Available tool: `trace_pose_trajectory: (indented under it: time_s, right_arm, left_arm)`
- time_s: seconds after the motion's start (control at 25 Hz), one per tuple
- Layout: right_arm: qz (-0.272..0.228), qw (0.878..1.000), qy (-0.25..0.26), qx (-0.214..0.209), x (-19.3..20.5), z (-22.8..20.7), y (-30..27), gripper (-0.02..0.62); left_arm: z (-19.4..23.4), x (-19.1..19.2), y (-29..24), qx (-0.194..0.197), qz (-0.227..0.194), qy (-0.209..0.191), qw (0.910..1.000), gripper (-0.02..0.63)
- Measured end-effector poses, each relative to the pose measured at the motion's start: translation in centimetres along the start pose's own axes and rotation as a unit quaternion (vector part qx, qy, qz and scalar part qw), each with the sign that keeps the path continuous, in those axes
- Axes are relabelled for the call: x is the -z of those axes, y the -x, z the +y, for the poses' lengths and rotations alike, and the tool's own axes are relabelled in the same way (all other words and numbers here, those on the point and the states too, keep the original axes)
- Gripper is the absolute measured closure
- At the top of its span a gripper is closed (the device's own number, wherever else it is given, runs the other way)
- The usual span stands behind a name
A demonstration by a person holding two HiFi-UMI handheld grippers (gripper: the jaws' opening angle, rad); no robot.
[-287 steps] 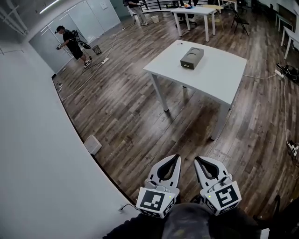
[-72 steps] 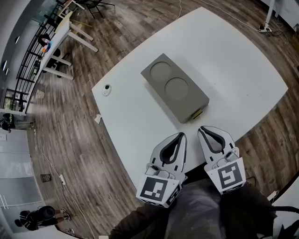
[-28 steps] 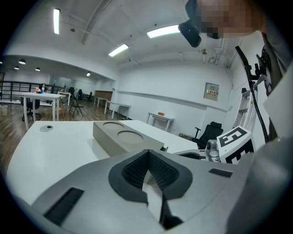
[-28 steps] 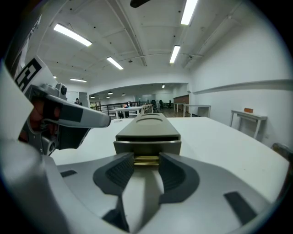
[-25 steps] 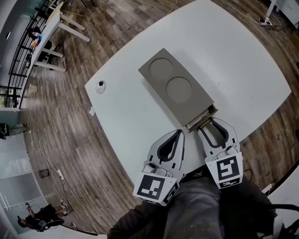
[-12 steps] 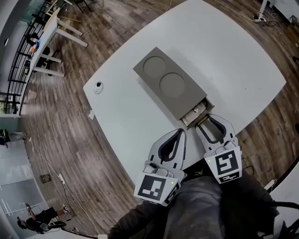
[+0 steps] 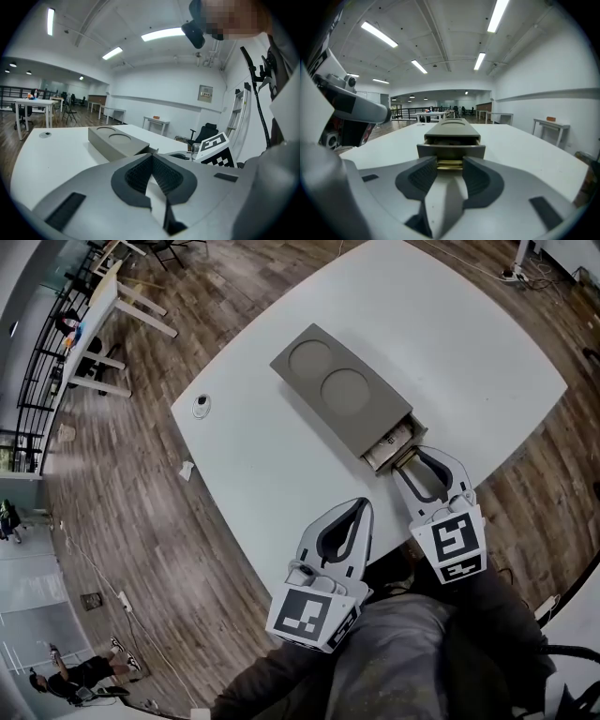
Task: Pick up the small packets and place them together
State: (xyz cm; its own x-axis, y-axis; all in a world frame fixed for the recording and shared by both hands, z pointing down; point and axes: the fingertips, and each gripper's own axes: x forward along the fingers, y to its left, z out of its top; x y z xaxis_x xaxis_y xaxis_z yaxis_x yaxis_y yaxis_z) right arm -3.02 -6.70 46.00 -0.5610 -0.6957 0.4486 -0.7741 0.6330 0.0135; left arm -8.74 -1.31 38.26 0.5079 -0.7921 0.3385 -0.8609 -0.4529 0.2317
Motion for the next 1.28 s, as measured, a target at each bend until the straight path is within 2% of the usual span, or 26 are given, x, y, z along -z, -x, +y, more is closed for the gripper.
trace_pose_trajectory:
  time_s: [0.24, 0.52, 1.28]
  right_arm:
    - [-0.002, 1.0, -0.003, -0.006, 0.6, -0.1, 0.8, 0.42]
    - [-0.015, 1.0, -0.006, -0.006, 1.7, 0.5, 3.0, 0.42]
    - [-0.04, 0.999, -0.016, 0.001, 5.3, 1.4, 10.5, 0.42]
  left_arm:
    - [-0.9, -0.5, 0.9, -0.027, -0.007, -0.01, 0.9996, 0.603]
    - [-3.0, 0.0, 1.8, -0.033, -0.002, -0.026, 0.9991, 0.603]
    - [-11.4, 1.5, 3.5, -0.005, 0.017, -0.072, 0.9972, 0.603]
